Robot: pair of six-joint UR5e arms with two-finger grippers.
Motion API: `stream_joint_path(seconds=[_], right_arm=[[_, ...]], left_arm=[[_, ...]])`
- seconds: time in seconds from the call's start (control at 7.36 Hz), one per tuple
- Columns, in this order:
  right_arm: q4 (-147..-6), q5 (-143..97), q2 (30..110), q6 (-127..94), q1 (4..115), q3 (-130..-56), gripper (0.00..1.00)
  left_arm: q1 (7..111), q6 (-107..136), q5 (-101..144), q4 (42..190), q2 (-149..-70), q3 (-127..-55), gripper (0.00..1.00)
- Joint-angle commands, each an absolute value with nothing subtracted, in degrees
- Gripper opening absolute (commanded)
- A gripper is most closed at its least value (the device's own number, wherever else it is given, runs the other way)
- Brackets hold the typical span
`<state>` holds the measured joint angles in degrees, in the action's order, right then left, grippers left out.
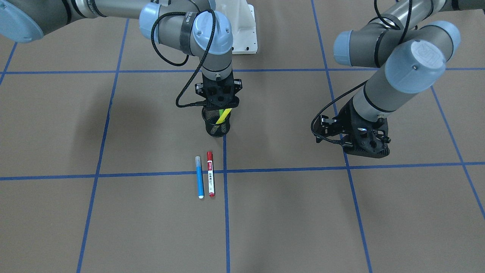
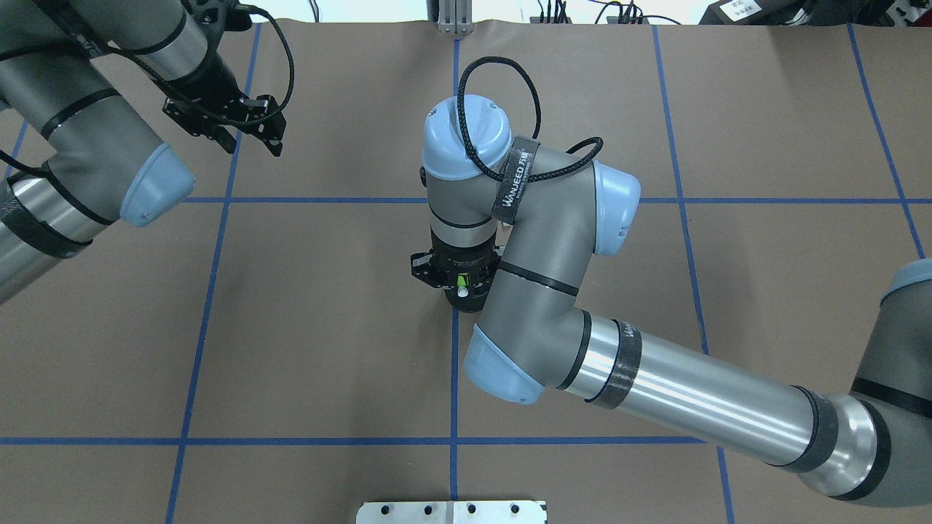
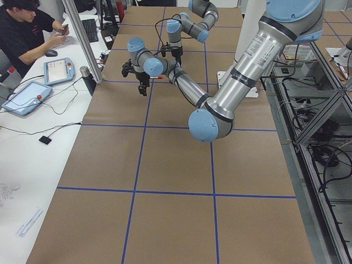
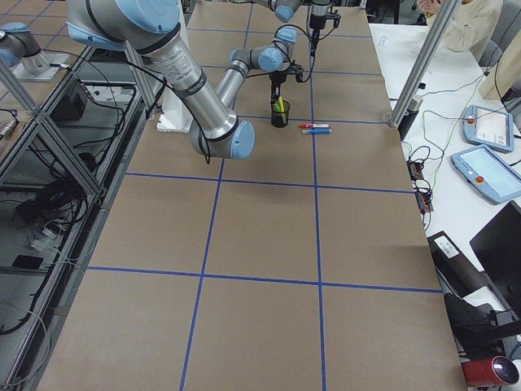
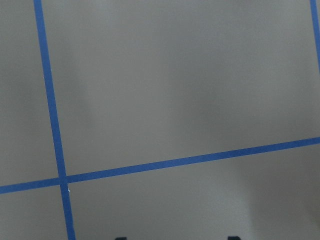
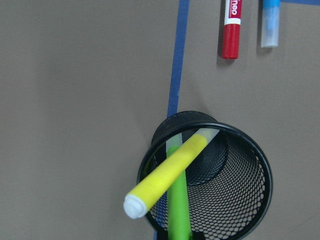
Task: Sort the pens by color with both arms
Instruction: 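Lower the right gripper into the cup and grasp the green highlighter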
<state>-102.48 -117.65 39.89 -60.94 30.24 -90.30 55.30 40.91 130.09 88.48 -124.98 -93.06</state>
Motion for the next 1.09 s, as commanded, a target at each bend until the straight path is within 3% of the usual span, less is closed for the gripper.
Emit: stream_joint_path(seconds=[0.0,0.27,0.95], right_arm=[[-106.4,-117.7,39.6,-60.9,30.2,-94.0,0.14],[-116.7,-117.8,39.5,-60.8,30.3,-102.6,0.14],[-125.6,-114.2,38.3,-61.1,32.5,-114.0,0.15]], left_arm=[[55.3,40.9,130.1,88.5,-125.1,-93.0,0.74],[55.1,41.0,130.1,88.5,-125.2,-92.9,0.74],[54.8,41.5,130.0,88.8,-125.2,-92.6,0.74]])
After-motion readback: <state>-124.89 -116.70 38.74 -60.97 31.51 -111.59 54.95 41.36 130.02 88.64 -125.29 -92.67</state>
